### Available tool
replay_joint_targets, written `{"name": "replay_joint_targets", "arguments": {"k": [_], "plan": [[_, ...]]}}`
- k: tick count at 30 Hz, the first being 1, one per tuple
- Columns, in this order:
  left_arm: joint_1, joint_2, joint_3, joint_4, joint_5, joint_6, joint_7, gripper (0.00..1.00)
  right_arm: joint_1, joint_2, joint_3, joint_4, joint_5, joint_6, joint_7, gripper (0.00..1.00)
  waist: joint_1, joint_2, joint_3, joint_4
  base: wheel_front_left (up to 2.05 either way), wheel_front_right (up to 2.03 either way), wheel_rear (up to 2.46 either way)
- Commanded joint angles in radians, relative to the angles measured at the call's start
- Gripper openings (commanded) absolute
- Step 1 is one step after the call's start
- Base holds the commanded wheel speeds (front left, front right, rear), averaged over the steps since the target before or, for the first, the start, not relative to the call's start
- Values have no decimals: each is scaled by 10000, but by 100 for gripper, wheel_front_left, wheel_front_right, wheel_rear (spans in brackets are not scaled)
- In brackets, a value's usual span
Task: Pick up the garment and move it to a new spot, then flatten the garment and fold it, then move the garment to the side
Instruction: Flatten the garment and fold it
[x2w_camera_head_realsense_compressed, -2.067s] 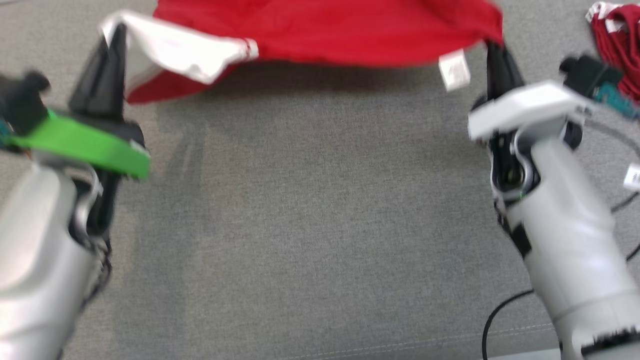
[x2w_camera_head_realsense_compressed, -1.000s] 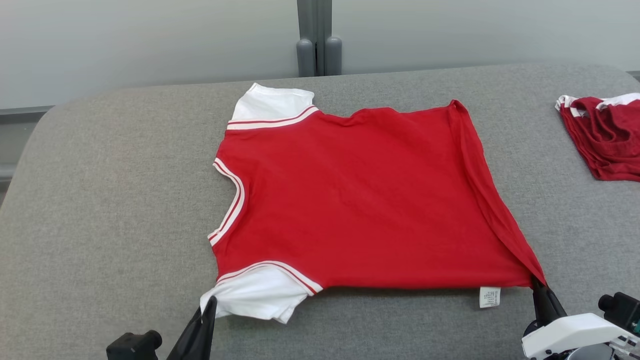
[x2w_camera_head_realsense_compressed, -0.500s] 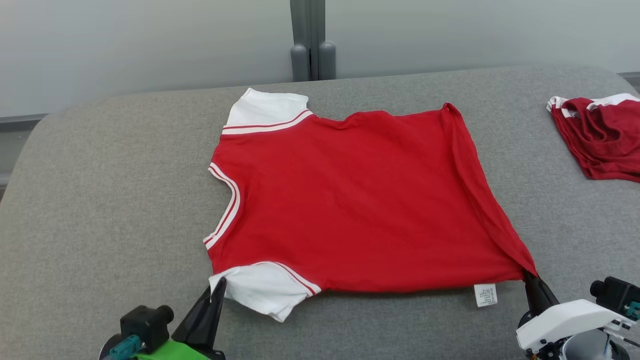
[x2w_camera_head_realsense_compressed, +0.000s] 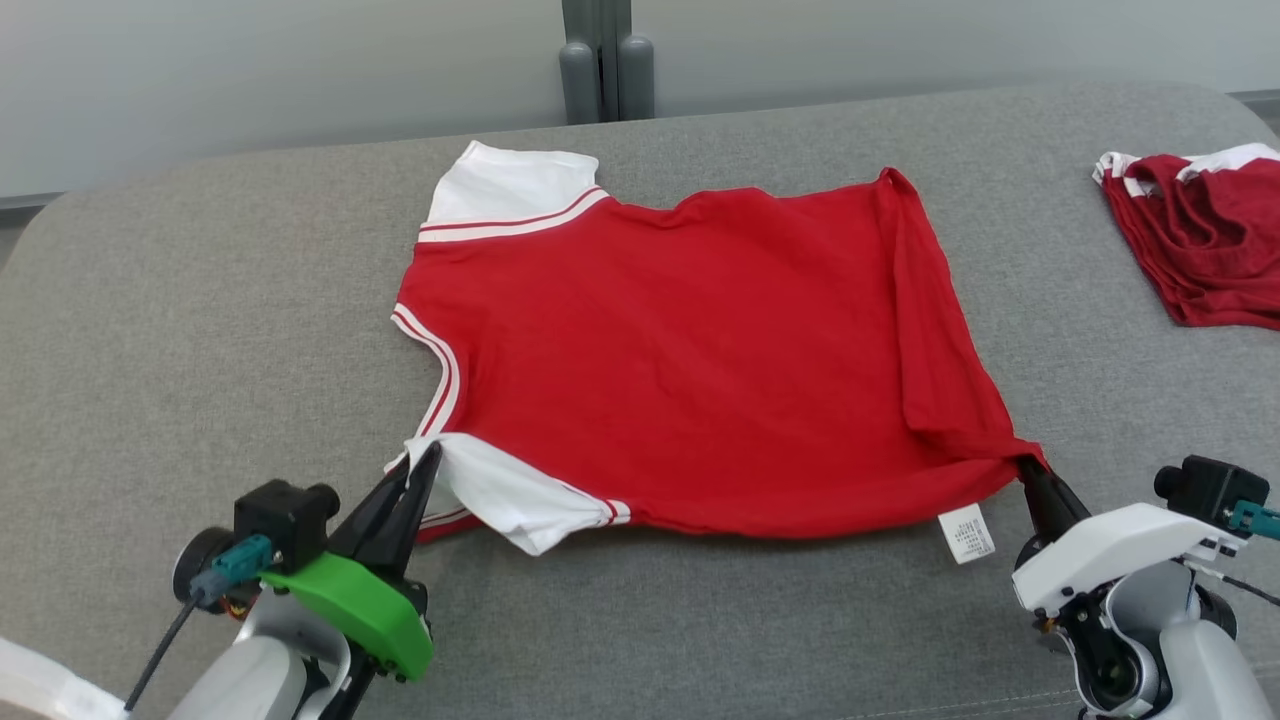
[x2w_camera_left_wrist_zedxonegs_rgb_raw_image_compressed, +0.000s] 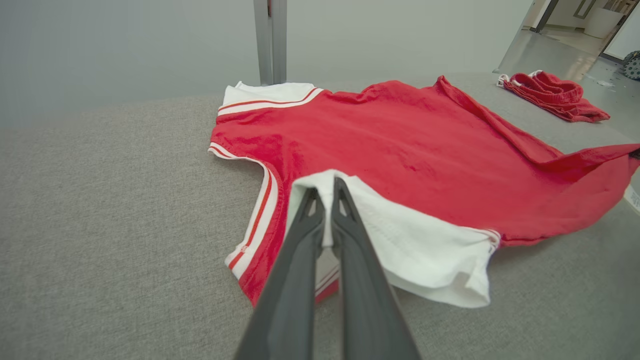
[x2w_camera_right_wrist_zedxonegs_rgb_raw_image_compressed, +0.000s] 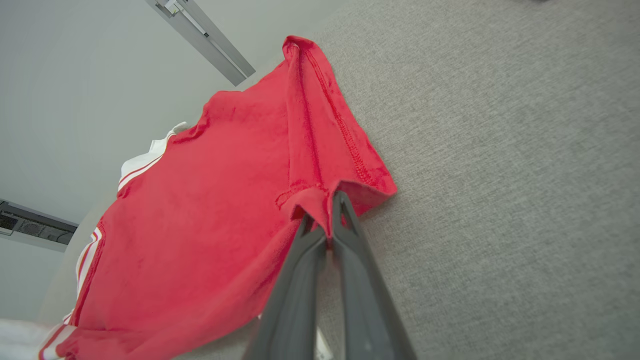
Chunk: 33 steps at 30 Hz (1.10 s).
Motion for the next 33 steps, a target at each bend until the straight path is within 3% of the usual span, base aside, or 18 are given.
{"name": "replay_joint_targets", "arguments": {"k": [1,17,18,19,20,21,25,33], "plan": [[-365,45,-33,146,55,-82,46,0,-271,-9,-14,58,-143,-9,118,0,1,0,122,-32,0,0,0],[-3772,-328,-1263,3277,-71,-518,-74,0,-3038,-11,-246,1818,-1198,-9,320,0,1,0,1156,-166,0,0,0],[-3930,-366,-1364,3509,-202,-518,-122,0,-3184,-11,-148,1938,-1306,-9,271,15,1,0,1201,-167,0,0,0],[-4045,-375,-1479,3666,-284,-520,-142,0,-3294,-9,-69,1998,-1314,-8,146,47,1,0,1231,-166,0,0,0],[-4212,-397,-1590,3790,-301,-521,-333,49,-3380,-13,-39,2102,-1296,-9,4,100,1,0,1260,-160,0,0,0],[-4324,-427,-1659,3910,-322,-520,-442,100,-3422,-15,3,2170,-1326,-9,-134,100,1,0,1275,-152,0,0,0],[-4412,-628,-1853,4366,-546,-521,-810,100,-3344,-50,200,2369,-1472,-8,-765,100,1,0,1209,-70,0,0,0],[-3363,-599,-1074,4322,-696,-466,-1015,100,-2363,-594,766,2284,-1572,-9,-1666,100,1,0,788,44,0,0,0]]}}
